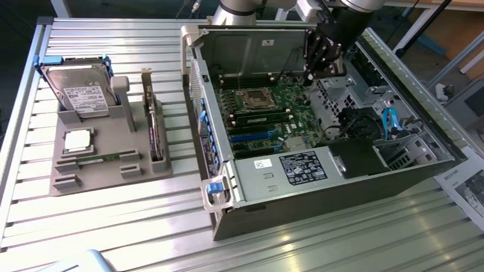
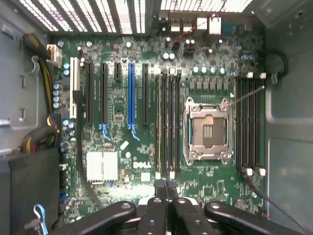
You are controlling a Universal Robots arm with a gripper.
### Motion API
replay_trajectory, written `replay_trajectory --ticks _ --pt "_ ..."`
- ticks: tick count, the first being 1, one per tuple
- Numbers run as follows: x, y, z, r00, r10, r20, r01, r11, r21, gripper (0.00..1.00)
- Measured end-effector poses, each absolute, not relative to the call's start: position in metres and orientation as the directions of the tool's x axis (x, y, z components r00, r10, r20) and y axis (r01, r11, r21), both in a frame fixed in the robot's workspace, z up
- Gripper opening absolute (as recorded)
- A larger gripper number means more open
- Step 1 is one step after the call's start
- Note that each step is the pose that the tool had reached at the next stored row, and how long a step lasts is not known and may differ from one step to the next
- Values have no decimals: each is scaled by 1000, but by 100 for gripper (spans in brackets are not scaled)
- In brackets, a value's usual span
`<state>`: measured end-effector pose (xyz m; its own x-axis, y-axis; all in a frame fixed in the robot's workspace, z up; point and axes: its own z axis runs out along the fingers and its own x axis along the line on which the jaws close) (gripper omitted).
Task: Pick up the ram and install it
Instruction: 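Press down the ram until it locks into place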
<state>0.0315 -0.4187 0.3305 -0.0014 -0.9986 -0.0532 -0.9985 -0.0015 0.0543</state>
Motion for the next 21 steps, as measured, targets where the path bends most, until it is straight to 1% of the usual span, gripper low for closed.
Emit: replay_trajectory --ticks 8,17,21 --pt "37 -419 329 -1 -999 -53 -999 -2 54 10" --pt "37 -419 310 -1 -999 -53 -999 -2 54 10" --pt "37 -419 296 -1 -999 -53 -999 -2 54 10"
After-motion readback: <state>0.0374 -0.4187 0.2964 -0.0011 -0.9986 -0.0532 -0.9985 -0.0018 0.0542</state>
